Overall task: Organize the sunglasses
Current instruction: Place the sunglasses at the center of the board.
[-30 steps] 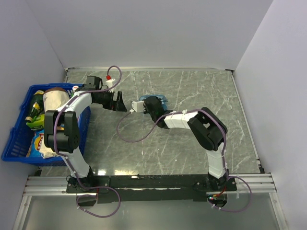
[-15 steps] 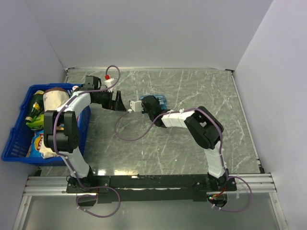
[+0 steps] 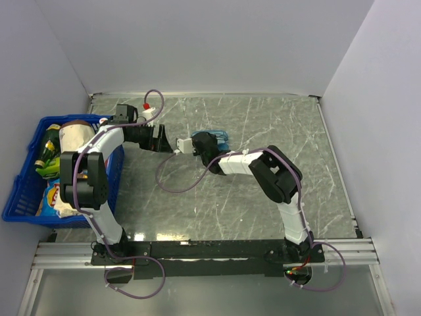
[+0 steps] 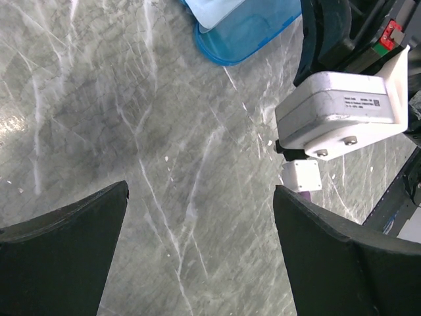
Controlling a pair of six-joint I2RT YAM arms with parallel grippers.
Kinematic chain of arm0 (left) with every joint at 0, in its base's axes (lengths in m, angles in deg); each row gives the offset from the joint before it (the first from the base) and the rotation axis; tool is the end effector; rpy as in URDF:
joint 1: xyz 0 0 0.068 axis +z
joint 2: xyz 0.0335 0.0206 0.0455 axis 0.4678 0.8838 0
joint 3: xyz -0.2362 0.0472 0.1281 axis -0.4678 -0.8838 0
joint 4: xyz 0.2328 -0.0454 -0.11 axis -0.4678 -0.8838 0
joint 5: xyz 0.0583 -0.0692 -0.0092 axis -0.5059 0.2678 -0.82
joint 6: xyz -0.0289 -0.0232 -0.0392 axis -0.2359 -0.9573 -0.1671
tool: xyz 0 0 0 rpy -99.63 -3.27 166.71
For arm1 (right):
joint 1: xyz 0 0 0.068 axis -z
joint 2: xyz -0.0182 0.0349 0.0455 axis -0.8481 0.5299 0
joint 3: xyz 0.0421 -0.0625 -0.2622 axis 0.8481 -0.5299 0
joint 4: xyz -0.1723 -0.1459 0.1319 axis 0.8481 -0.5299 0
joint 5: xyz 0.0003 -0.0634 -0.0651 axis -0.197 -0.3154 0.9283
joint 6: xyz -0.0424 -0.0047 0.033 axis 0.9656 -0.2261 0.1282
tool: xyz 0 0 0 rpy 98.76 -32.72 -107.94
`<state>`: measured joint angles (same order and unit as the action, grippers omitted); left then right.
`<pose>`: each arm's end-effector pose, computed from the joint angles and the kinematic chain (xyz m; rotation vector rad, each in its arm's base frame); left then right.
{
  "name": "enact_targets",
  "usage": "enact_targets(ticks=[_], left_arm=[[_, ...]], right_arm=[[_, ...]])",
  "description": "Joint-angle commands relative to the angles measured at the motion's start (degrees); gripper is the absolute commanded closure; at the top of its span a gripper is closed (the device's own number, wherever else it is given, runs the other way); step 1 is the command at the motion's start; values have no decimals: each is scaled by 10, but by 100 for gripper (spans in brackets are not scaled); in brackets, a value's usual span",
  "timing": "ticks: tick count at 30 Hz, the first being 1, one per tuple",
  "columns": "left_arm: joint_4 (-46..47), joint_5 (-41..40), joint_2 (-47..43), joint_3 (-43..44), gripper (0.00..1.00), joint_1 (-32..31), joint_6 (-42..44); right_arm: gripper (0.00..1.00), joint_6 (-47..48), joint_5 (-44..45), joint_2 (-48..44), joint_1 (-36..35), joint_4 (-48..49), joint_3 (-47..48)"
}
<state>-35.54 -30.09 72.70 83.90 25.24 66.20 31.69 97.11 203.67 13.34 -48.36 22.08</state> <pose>0.3673 -0.0413 0.2221 0.4586 2.4030 -0.9330 0.3371 0.3103 0.1537 -1.5509 1.3923 -0.7406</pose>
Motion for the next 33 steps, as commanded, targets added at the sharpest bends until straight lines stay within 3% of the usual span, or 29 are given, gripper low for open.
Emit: enact_targets(ticks=[1,33], left_arm=[[5,27,1,5,4,3,5],[-3,46,7,9,3,6,14]], right_arm=[[100,4,29,20,-5,36,23],[100,33,62,65,-10,85,37]])
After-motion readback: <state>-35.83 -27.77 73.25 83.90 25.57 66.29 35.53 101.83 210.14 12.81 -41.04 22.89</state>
